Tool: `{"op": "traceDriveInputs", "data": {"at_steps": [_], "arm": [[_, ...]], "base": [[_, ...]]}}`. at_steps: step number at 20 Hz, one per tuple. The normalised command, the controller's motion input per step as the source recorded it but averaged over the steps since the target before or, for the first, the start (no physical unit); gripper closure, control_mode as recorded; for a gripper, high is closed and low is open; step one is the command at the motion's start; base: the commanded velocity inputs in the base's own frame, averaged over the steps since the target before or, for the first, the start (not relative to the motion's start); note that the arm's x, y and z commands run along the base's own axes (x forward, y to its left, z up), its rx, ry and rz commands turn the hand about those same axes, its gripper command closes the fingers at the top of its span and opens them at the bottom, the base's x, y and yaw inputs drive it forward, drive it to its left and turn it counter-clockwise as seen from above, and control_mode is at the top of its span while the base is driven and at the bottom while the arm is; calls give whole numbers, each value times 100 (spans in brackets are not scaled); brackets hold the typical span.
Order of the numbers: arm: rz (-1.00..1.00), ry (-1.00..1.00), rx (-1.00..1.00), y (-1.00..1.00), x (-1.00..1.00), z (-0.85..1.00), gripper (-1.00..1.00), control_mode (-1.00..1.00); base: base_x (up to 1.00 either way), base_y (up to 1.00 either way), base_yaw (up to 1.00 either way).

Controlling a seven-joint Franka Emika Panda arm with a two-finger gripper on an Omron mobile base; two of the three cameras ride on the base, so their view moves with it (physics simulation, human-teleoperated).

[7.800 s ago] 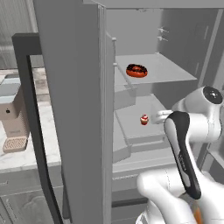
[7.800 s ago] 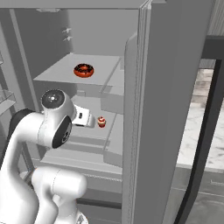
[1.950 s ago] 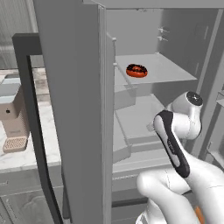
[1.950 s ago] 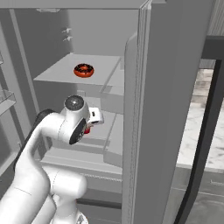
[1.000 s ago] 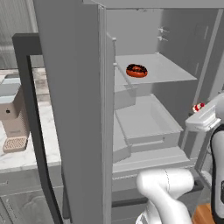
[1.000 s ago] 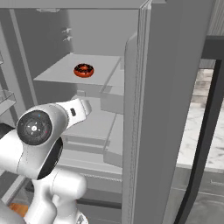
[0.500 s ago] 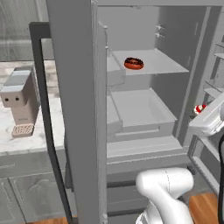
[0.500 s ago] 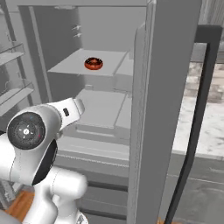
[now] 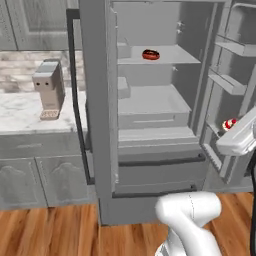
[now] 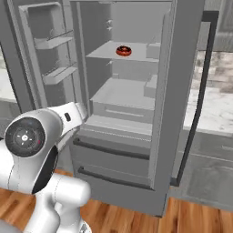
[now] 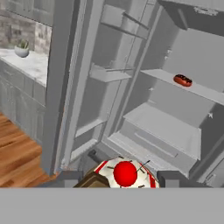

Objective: Take the donut and cupcake from the fridge and place them on the empty tray on the dining counter.

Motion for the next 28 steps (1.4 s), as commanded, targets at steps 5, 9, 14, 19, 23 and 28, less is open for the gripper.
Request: {"op": "traceDriveInputs", "data": {"at_steps": [5, 9, 14, 19, 23, 28], "arm": [[0, 0, 0, 0, 0, 0, 100, 100], [0, 0, 0, 0, 0, 0, 100, 100], [0, 0, 0, 0, 0, 0, 100, 100], [0, 0, 0, 0, 0, 0, 100, 100], [0, 0, 0, 0, 0, 0, 100, 100], [0, 0, 0, 0, 0, 0, 100, 100]], "base": [[-44, -10, 54], [-22, -26, 74], [-25, -22, 87], [-14, -24, 91], [0, -18, 93], [0, -6, 93]]}}
